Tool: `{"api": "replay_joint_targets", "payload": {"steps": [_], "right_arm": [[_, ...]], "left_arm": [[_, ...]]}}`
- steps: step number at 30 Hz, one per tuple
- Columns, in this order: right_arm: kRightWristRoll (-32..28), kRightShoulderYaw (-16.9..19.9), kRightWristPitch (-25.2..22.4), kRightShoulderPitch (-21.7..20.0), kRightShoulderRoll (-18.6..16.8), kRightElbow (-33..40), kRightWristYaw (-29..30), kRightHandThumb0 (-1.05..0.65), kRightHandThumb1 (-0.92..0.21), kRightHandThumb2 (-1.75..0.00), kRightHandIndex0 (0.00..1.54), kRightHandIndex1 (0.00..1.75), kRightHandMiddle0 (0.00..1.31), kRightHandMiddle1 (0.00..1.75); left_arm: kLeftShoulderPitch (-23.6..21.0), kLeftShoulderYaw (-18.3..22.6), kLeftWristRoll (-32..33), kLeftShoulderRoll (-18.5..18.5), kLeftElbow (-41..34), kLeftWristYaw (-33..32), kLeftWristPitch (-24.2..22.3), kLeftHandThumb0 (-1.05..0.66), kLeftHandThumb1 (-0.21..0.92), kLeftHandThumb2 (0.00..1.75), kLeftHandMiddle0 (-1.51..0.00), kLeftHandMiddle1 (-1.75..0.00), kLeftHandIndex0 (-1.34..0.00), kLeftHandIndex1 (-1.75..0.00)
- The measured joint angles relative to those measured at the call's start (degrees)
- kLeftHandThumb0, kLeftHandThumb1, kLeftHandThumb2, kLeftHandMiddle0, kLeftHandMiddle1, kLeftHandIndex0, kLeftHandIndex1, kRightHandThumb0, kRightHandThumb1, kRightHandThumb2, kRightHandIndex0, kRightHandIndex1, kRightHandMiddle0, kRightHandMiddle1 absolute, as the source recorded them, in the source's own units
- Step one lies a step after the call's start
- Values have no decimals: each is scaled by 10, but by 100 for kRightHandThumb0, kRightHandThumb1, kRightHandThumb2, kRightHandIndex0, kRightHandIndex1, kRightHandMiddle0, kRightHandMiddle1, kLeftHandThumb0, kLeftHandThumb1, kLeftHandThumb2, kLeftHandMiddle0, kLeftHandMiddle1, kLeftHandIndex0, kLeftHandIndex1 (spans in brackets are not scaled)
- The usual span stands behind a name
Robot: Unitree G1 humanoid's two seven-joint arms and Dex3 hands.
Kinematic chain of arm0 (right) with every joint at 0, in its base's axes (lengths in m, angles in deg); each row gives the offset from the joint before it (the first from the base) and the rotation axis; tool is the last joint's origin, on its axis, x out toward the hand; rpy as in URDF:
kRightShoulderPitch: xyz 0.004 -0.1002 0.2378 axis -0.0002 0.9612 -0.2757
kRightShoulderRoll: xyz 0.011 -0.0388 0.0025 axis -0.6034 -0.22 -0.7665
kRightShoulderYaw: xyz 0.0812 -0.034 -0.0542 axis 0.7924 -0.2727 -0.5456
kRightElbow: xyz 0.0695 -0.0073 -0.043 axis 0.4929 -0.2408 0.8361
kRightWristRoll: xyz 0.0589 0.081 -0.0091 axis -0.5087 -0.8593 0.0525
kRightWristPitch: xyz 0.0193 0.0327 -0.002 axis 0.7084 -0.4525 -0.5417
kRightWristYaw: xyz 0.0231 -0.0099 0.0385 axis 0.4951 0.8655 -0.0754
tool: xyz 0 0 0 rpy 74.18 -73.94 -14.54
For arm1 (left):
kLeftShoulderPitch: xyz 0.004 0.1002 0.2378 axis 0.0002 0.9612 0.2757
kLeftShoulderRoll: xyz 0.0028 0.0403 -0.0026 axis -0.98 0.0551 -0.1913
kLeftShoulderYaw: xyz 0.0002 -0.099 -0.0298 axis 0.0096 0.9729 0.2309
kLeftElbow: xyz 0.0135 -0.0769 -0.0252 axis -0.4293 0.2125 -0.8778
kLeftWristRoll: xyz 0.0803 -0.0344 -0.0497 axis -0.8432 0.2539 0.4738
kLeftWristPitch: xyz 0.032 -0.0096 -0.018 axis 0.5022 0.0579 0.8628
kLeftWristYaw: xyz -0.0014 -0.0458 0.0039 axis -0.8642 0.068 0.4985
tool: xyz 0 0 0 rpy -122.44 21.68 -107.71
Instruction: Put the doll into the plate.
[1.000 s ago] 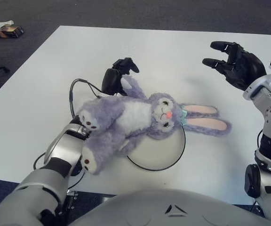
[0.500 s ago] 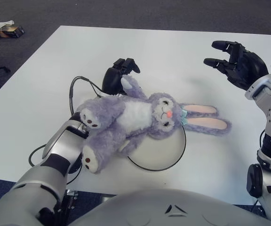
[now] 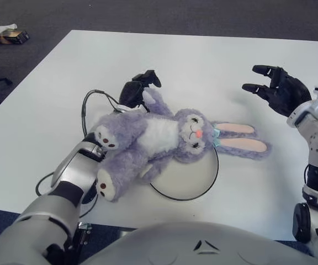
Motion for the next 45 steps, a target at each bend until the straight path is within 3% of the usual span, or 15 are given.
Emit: {"api": "replay_joint_targets", "payload": {"steps": [2, 3, 6, 11, 14, 19, 23, 28, 34, 41, 42, 45], "right_arm": [[3, 0, 13, 4, -4, -8, 2, -68, -92, -90, 46, 111, 12, 157], [6, 0, 19, 7, -5, -12, 3, -56, -90, -79, 48, 113, 16, 163], [14, 0, 43, 14, -13, -21, 6, -43, -88, -66, 51, 116, 21, 171], [37, -4, 103, 28, -29, -42, 21, -37, -83, -66, 50, 125, 25, 174], [71, -12, 162, 41, -43, -64, 46, -37, -78, -72, 51, 128, 28, 174], [142, -31, 254, 57, -67, -133, 107, -38, -72, -79, 53, 132, 31, 175], [155, -31, 333, 56, -77, -197, 123, -38, -70, -82, 53, 136, 32, 175], [154, -29, 393, 47, -83, -246, 127, -38, -69, -84, 56, 141, 33, 175], [150, -27, 453, 44, -104, -279, 136, -38, -69, -84, 58, 146, 34, 175], [152, -28, 496, 37, -117, -311, 150, -38, -68, -85, 60, 150, 34, 175], [152, -28, 501, 36, -117, -316, 152, -38, -68, -85, 61, 150, 34, 175], [154, -30, 513, 33, -119, -328, 158, -38, -68, -85, 62, 152, 34, 175]], "left_arm": [[3, 21, 41, 9, 1, 48, -6, -1, 42, 118, -63, -162, -29, -175], [3, 32, 61, 13, 1, 68, -8, -1, 41, 120, -56, -167, -34, -175], [2, 66, 122, 25, -1, 135, -24, -1, 40, 123, -48, -172, -40, -175], [1, 128, 228, 42, -9, 249, -77, -1, 40, 123, -45, -174, -42, -175], [-1, 168, 291, 50, -15, 313, -126, -1, 38, 126, -46, -174, -44, -175], [-6, 218, 365, 54, -29, 380, -208, -1, 35, 127, -64, -166, -34, -175], [-7, 242, 394, 50, -43, 408, -258, -1, 32, 132, -56, -172, -45, -175], [-5, 257, 404, 48, -58, 421, -286, -1, 27, 138, -54, -174, -51, -175], [1, 272, 413, 46, -68, 422, -300, -1, 10, 158, -80, -175, -53, -174], [2, 282, 413, 40, -67, 420, -305, -2, 1, 167, -87, -175, -59, -172], [3, 283, 412, 40, -68, 420, -304, -16, 19, 146, -93, -175, -55, -173], [5, 283, 412, 39, -68, 420, -303, -34, 42, 119, -100, -175, -48, -174]]}}
